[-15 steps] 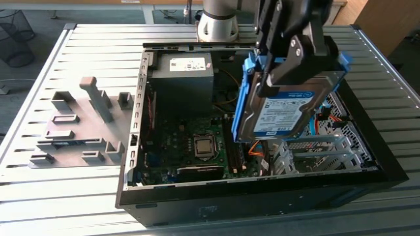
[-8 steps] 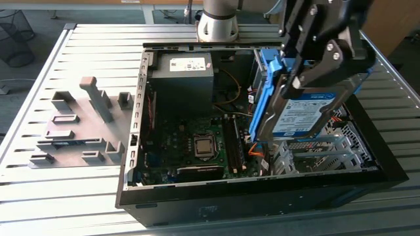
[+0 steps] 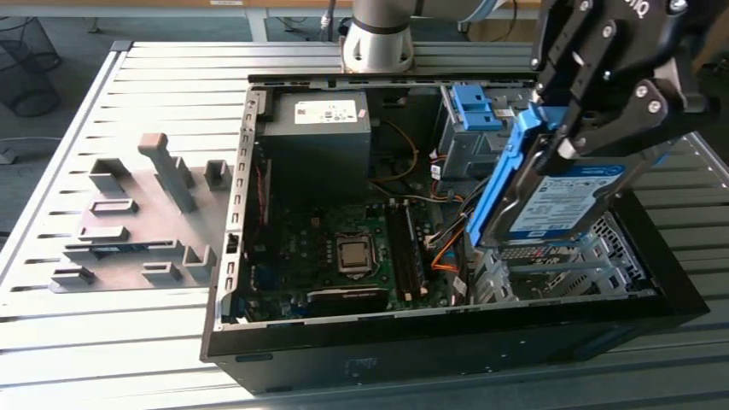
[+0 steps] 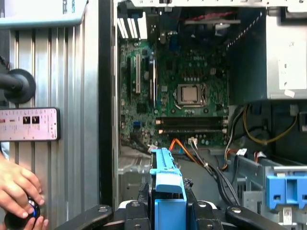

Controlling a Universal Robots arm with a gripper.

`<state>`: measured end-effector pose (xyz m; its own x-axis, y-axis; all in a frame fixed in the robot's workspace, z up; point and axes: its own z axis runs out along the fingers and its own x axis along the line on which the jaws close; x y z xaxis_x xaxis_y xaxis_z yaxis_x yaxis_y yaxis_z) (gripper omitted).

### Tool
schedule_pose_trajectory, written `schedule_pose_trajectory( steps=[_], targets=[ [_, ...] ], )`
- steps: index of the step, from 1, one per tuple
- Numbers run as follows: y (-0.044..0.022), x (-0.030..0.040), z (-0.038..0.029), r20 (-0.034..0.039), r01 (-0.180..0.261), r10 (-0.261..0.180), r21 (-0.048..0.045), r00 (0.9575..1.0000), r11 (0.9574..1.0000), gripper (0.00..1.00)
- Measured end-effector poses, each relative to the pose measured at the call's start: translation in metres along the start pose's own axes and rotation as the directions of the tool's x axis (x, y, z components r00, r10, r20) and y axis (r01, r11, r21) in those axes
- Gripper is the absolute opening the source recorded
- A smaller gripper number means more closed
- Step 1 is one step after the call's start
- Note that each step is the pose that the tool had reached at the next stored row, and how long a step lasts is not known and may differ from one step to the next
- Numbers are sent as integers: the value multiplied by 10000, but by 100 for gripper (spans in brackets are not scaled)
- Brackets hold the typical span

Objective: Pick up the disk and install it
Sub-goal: 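Insert the disk into the insertion slot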

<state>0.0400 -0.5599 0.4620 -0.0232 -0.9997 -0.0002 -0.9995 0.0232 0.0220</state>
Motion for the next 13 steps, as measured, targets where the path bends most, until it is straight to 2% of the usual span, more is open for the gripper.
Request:
schedule_pose_trajectory(
  steps=[2, 6, 10, 13],
  targets=[
    [-69, -1, 5, 4, 1, -1, 0, 10000, 10000, 36],
    [-80, -1, 4, 1, -1, 1, 0, 10000, 10000, 36],
    [-98, 37, 11, 0, 0, 0, 0, 10000, 10000, 36],
    [-165, 46, 21, 3, 0, 0, 0, 10000, 10000, 36]
  ],
)
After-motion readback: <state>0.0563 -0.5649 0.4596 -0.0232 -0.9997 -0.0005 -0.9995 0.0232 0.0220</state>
